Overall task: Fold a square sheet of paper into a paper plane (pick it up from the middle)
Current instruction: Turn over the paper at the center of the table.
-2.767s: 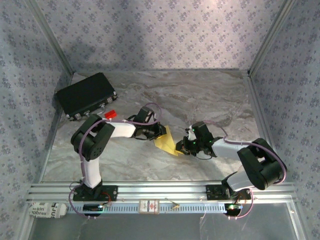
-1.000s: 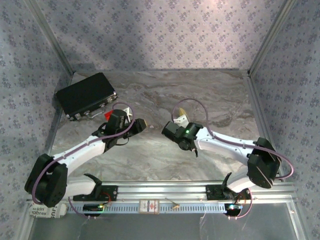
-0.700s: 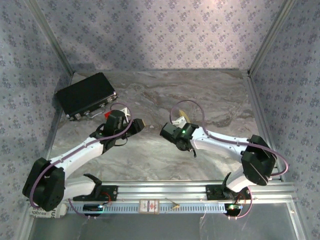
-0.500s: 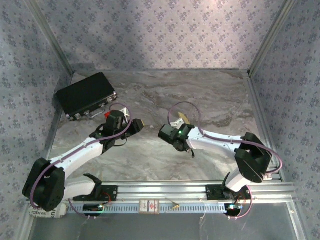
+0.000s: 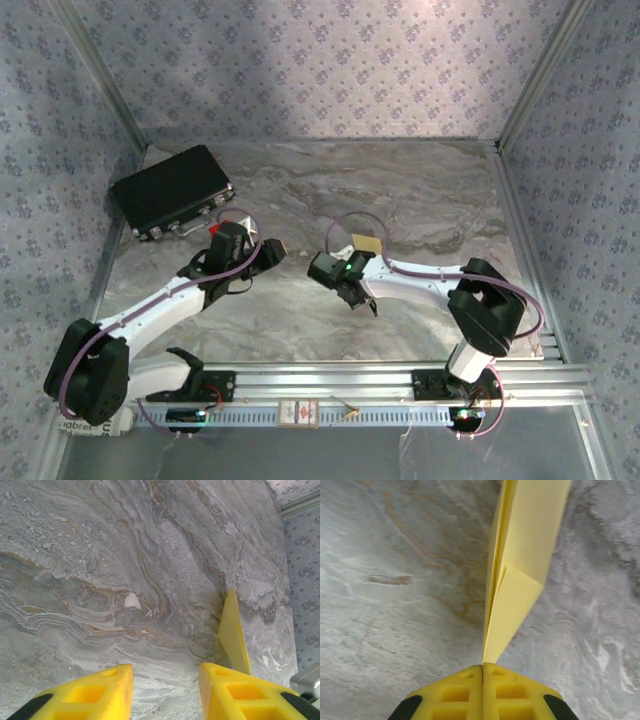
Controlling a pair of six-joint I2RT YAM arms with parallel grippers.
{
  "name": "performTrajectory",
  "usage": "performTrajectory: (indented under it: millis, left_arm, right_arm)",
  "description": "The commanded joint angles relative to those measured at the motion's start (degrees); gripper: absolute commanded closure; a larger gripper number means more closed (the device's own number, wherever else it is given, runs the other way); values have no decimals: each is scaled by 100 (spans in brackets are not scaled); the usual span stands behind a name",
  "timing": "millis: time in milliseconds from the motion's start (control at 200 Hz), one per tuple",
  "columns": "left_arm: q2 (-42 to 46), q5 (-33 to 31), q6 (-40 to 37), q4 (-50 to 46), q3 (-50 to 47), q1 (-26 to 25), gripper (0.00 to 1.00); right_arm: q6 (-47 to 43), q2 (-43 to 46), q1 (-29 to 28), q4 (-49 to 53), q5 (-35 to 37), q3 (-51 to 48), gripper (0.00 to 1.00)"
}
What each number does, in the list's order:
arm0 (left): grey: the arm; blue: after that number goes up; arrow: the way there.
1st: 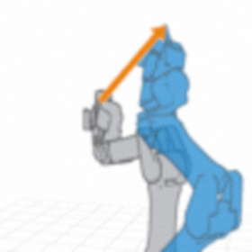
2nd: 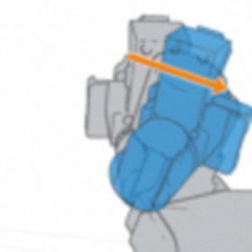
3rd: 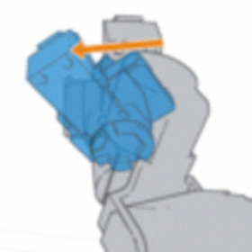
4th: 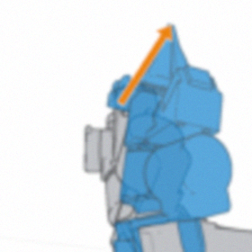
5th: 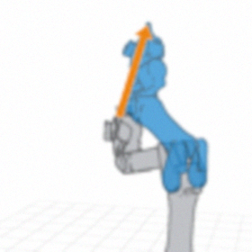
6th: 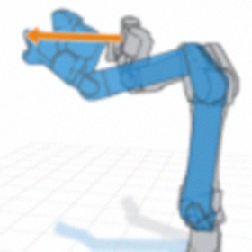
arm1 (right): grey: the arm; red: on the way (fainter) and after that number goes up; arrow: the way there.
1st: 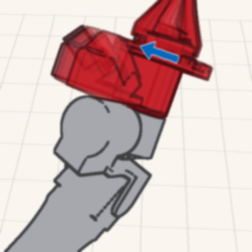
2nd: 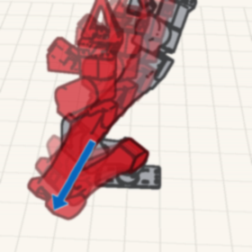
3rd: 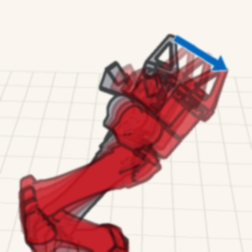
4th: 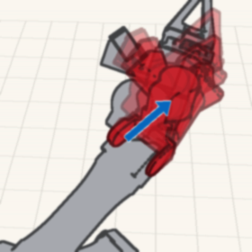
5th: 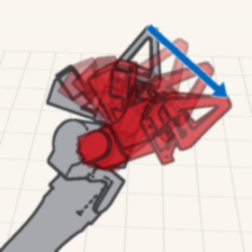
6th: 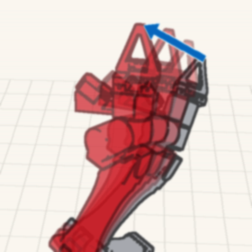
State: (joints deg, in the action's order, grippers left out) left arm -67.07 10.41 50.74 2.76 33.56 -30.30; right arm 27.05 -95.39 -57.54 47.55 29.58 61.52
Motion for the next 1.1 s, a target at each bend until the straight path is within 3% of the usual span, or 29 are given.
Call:
performTrajectory:
  millis: [0, 120, 280, 490, 840, 1094]
  left_arm:
    - [115, -75, 68, 3, -33, 42, 61]
    - [115, -66, 76, 4, -25, 45, 61]
    - [99, -39, 85, -3, -34, 57, 61]
    - [37, 21, 102, -10, -24, 56, 61]
    - [-215, 213, 195, 124, 50, 53, 61]
    - [-468, 398, 285, 213, 133, 57, 62]
  right_arm:
    - [-67, -132, -53, -180, -419, 225, 93]
    - [-149, -130, -80, -356, -680, 246, 90]
    - [-257, 405, 8, -1091, -1315, -97, 79]
    - [-6, 1412, 644, -2118, -2016, -932, 69]
    - [721, 2631, 2180, -3518, -3492, -2388, 72]
    - [1186, 2417, 2676, -4347, -4520, -2779, 80]
